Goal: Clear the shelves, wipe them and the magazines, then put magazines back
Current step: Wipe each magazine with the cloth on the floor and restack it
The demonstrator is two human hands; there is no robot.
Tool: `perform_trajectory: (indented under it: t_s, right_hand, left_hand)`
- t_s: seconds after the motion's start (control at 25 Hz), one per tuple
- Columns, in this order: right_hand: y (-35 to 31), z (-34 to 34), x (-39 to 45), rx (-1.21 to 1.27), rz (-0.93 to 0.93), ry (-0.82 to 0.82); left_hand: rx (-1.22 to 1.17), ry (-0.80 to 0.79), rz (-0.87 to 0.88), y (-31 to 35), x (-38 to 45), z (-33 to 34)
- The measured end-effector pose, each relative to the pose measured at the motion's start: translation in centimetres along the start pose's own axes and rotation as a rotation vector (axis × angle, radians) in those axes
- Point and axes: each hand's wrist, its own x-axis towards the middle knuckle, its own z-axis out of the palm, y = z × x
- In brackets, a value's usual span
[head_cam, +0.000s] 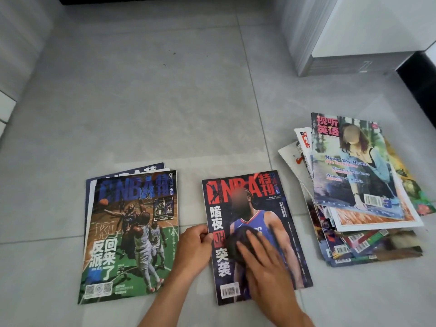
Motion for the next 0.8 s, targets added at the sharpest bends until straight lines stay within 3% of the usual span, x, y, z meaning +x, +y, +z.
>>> perform_trajectory:
  t_s: [0.12, 0.28, 0.32, 0.44, 0.6, 0.8]
  right_hand:
    - [5.9, -2.0, 6.8, 0.004, 0.288, 0.068]
    - [8.6, -1.8, 15.6, 0.166, 0.444, 0.104]
    - [8.8, -1.6, 16.0, 0.2, 0.458, 0.108]
    - [8.8, -1.7, 13.0, 0.297, 0.413, 0.062]
    - [7.8, -3.1, 6.7, 0.326, 0.403, 0.064]
    - [2.7, -5.9, 1.1, 0.778, 0.542, 0.159]
  left_hand:
    - [0.001, -0.017, -0.013, 0.4, -0.4, 0.0]
    - [-0.047, 0.0, -0.072, 1.2, -0.7, -0.2]
    - [-0.167, -0.003, -0.103, 1.6, -0.9, -0.2]
    - [-0.668, -0.084, -0.184, 3.8, -1.7, 1.1]
    - [-0.797, 0.028, -0.237, 4.6, -2.0, 3.4]
    - [-0.964, -0.005, -0.317, 2.0, -1.3, -1.3]
